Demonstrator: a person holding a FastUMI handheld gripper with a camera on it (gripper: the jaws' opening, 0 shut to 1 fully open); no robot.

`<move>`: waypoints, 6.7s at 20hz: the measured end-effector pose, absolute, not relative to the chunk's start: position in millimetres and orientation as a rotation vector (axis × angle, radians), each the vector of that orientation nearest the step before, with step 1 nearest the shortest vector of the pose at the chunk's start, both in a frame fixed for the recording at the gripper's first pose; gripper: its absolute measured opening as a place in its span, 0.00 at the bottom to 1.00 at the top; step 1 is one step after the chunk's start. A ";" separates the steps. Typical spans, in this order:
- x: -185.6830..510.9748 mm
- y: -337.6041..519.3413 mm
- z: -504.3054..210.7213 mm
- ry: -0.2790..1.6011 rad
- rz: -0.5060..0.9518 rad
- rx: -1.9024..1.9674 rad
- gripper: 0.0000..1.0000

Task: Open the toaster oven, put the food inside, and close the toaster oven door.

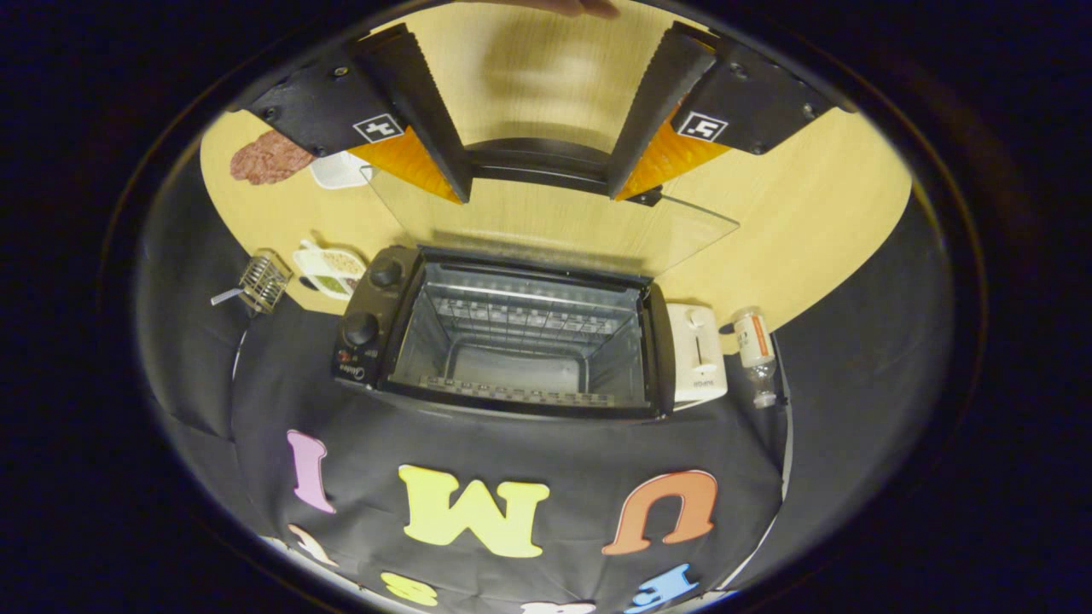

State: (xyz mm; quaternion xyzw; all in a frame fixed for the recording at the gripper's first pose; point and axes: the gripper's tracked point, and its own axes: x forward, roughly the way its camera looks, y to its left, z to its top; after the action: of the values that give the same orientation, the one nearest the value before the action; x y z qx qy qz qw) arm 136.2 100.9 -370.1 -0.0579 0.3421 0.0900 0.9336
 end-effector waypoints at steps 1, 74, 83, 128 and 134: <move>133.5 100.5 -379.9 0.729 0.186 -0.104 1.00; 53.7 -54.8 -210.0 0.420 0.327 0.013 0.10; 74.9 56.5 -224.0 0.399 0.466 0.004 0.10; 333.4 69.4 -368.5 0.538 0.030 0.487 0.50; 282.6 76.7 -347.7 0.519 0.083 0.308 0.77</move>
State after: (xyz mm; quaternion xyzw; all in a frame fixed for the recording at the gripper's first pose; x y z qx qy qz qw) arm 282.6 76.7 -347.7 0.1514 0.2555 0.0406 0.9540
